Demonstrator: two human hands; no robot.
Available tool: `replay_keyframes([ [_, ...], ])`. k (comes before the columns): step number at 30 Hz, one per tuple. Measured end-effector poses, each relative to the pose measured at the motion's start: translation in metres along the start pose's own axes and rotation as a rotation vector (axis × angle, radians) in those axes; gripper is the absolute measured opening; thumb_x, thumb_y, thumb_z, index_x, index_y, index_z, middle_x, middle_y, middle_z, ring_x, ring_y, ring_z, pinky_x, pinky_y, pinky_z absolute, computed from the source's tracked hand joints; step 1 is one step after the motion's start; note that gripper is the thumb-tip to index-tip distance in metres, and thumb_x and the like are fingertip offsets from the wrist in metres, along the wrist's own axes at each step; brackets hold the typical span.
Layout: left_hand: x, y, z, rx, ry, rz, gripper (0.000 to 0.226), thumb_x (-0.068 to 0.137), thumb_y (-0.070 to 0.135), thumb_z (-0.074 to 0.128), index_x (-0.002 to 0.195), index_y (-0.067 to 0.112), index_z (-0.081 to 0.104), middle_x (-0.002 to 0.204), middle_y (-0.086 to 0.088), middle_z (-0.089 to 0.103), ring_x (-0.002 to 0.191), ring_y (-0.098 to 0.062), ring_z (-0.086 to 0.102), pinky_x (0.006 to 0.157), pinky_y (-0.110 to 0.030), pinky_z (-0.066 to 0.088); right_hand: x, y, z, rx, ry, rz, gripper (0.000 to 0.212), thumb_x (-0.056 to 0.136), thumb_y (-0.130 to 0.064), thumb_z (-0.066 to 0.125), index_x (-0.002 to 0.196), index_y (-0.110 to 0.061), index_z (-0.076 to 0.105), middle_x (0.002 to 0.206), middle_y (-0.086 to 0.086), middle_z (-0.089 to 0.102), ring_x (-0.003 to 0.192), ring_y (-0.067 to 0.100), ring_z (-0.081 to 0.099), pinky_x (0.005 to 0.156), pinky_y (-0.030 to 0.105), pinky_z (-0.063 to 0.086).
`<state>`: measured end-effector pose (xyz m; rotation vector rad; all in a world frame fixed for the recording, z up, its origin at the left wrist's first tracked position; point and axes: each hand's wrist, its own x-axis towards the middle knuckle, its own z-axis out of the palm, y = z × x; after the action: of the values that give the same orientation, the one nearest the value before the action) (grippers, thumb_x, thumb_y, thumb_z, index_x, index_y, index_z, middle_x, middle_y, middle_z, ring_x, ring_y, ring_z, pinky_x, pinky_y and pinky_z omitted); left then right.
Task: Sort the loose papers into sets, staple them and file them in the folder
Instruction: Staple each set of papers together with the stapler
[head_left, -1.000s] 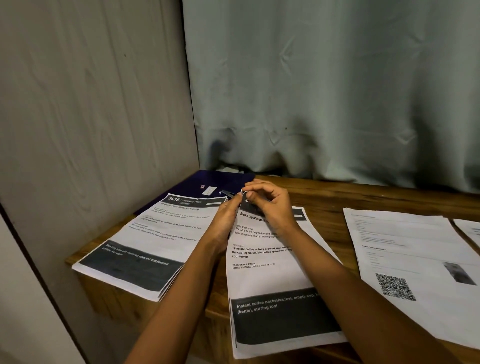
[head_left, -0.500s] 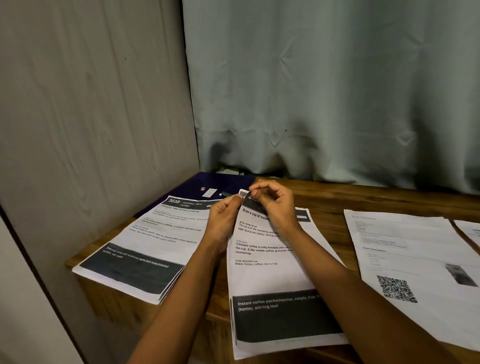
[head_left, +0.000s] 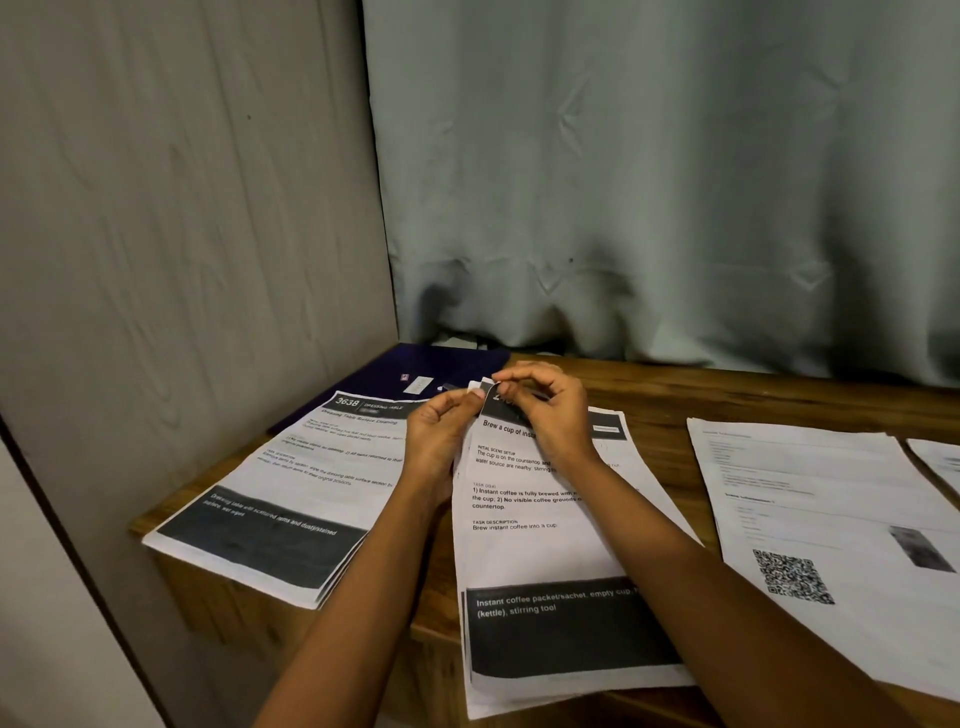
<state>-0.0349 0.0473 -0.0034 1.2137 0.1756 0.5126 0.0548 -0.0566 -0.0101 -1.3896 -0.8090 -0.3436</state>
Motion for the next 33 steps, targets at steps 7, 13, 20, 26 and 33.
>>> replay_keyframes([
  [7, -0.0007, 0.0009, 0.0021, -0.015, -0.037, -0.020, 0.013, 0.088, 0.017, 0.064, 0.095, 0.006, 0.067, 0.087, -0.016, 0.071, 0.079, -0.028, 0.067, 0.080, -0.043, 0.056, 0.0026, -0.0006, 0.0019, -0.024, 0.016, -0.027, 0.013, 0.082, -0.008, 0.071, 0.088, -0.018, 0.076, 0.090, -0.011, 0.069, 0.097, 0.014, 0.063, 0.090, 0.039, 0.052],
  [13, -0.0013, 0.0017, 0.0035, -0.014, -0.046, -0.019, 0.010, 0.089, 0.015, 0.063, 0.094, 0.008, 0.068, 0.087, -0.015, 0.071, 0.080, -0.028, 0.066, 0.082, -0.044, 0.055, 0.0056, 0.0001, 0.0021, -0.014, 0.022, -0.003, 0.017, 0.080, -0.012, 0.074, 0.092, -0.024, 0.076, 0.091, -0.014, 0.068, 0.100, 0.015, 0.062, 0.090, 0.040, 0.052],
  [20, -0.0012, 0.0016, 0.0034, 0.008, -0.051, -0.008, 0.011, 0.090, 0.017, 0.062, 0.094, 0.009, 0.069, 0.088, -0.015, 0.071, 0.081, -0.029, 0.066, 0.082, -0.044, 0.055, 0.0074, -0.0014, -0.0004, 0.012, -0.035, 0.031, 0.016, 0.080, -0.009, 0.073, 0.093, -0.019, 0.076, 0.096, -0.005, 0.067, 0.093, 0.009, 0.064, 0.086, 0.027, 0.052],
  [26, -0.0036, 0.0020, 0.0043, -0.048, -0.073, -0.009, 0.020, 0.095, 0.016, 0.054, 0.100, 0.004, 0.068, 0.089, -0.020, 0.070, 0.076, -0.027, 0.067, 0.074, -0.036, 0.057, 0.0064, -0.0019, 0.0006, 0.051, -0.034, 0.012, 0.019, 0.079, -0.004, 0.073, 0.083, -0.023, 0.074, 0.088, -0.003, 0.071, 0.087, 0.015, 0.067, 0.084, 0.032, 0.053],
  [33, -0.0027, 0.0021, 0.0050, -0.056, -0.102, -0.025, 0.019, 0.096, 0.017, 0.053, 0.098, 0.006, 0.068, 0.084, -0.016, 0.069, 0.077, -0.027, 0.066, 0.072, -0.034, 0.056, 0.0052, -0.0033, 0.0052, 0.083, -0.053, -0.021, 0.023, 0.078, -0.002, 0.074, 0.080, -0.024, 0.074, 0.086, 0.000, 0.070, 0.087, 0.018, 0.067, 0.083, 0.031, 0.053],
])
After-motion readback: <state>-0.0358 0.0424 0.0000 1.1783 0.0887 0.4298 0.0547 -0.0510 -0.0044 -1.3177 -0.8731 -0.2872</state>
